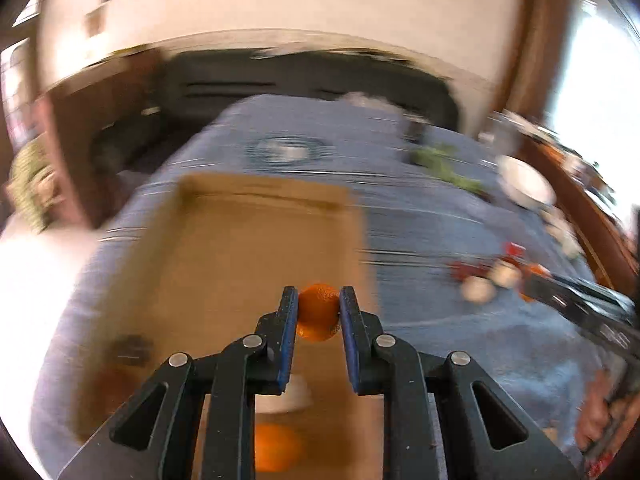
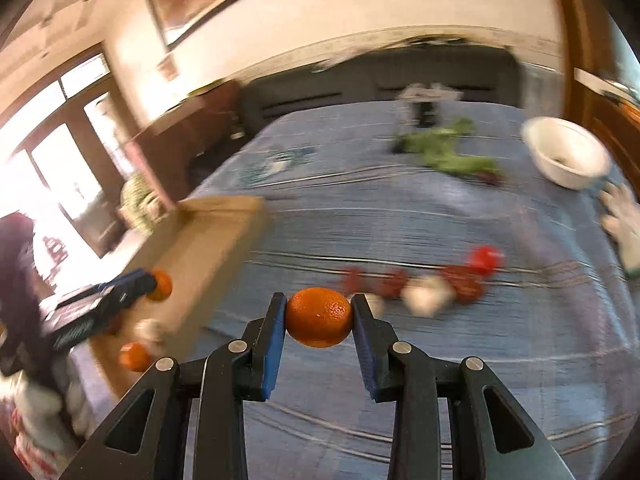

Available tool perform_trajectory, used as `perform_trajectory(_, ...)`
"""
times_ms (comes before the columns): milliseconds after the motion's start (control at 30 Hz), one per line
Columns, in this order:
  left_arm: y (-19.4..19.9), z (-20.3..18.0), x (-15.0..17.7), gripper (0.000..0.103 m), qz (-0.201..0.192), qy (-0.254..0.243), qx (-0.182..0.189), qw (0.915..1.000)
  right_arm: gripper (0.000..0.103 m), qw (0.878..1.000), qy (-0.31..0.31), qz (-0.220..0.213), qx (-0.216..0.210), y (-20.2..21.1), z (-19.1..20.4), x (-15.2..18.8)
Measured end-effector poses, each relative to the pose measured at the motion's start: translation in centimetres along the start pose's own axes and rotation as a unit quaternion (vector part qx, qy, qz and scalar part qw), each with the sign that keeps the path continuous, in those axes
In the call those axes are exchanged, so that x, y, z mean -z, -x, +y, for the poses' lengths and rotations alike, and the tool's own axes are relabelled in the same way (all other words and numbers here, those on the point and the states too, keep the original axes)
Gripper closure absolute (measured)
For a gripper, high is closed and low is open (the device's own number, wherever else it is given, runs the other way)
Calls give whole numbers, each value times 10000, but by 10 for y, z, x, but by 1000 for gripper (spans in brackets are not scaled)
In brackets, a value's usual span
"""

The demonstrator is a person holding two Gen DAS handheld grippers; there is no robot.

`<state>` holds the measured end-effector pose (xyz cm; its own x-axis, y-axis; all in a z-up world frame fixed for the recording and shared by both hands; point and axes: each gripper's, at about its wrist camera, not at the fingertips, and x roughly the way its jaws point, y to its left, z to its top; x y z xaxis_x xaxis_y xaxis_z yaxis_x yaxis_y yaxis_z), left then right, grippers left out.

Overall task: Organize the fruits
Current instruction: 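Place both oranges into the cardboard tray and open both tools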

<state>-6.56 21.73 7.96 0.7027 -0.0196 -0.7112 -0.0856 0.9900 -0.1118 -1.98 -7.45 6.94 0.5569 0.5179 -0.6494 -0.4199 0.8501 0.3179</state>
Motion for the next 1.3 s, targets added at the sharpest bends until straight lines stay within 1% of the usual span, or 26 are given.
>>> perform_trajectory(100,-6,44,-7,83,130,295,-472,9984,67,9984,257,255,-436,-23,46,-5)
perform_trajectory(133,-9,56,-8,82,210,391,-555,9975,67,9975,335,331,-524,-30,58,-5)
perform_trajectory(200,-18,76,-10,82,385,561,-612,9958,67,9947,579,517,-678,-49,89,-4)
perform_trajectory(300,-33,98,-7,82,685,768,-679,9924,67,9908,857,731,-747,-75,121,-1)
perform_trajectory(400,-43,104,-4,82,870,851,-674,9903,67,9873,1030,939,-756,-101,146,2)
perform_trajectory(467,-42,106,-3,82,829,842,-661,9908,66,9855,1130,1046,-707,-117,158,3)
perform_trajectory(667,-45,110,-5,81,779,986,-595,9903,66,9824,1223,1267,-618,-143,172,11)
perform_trajectory(700,-44,112,-5,79,771,1015,-570,9902,66,9822,1242,1273,-598,-145,173,12)
perform_trajectory(733,-43,114,-4,73,760,1068,-505,9901,66,9821,1276,1267,-566,-147,175,13)
perform_trajectory(767,-42,115,-3,70,767,1128,-445,9897,66,9823,1314,1224,-524,-148,176,13)
perform_trajectory(800,-41,116,-3,65,770,1165,-414,9893,64,9824,1320,1220,-513,-148,176,13)
perform_trajectory(833,-38,116,-2,63,754,1205,-379,9891,63,9824,1306,1223,-534,-147,175,13)
perform_trajectory(900,-33,114,-2,62,707,1212,-363,9894,56,9838,1264,1150,-545,-139,173,11)
perform_trajectory(1000,-19,110,-1,58,560,1226,-356,9902,52,9866,1169,969,-596,-124,167,3)
perform_trajectory(1067,-5,105,0,56,387,1228,-368,9910,50,9880,1124,862,-610,-114,161,0)
perform_trajectory(1100,5,102,1,53,275,1231,-359,9914,47,9887,1109,807,-608,-107,157,-1)
perform_trajectory(1133,11,100,2,49,188,1245,-341,9915,46,9894,1098,754,-579,-100,153,-1)
perform_trajectory(1200,26,95,6,45,1,1300,-281,9911,46,9903,1083,712,-507,-87,144,2)
perform_trajectory(1300,42,87,13,45,-157,1377,-177,9902,45,9899,1108,788,-411,-77,136,10)
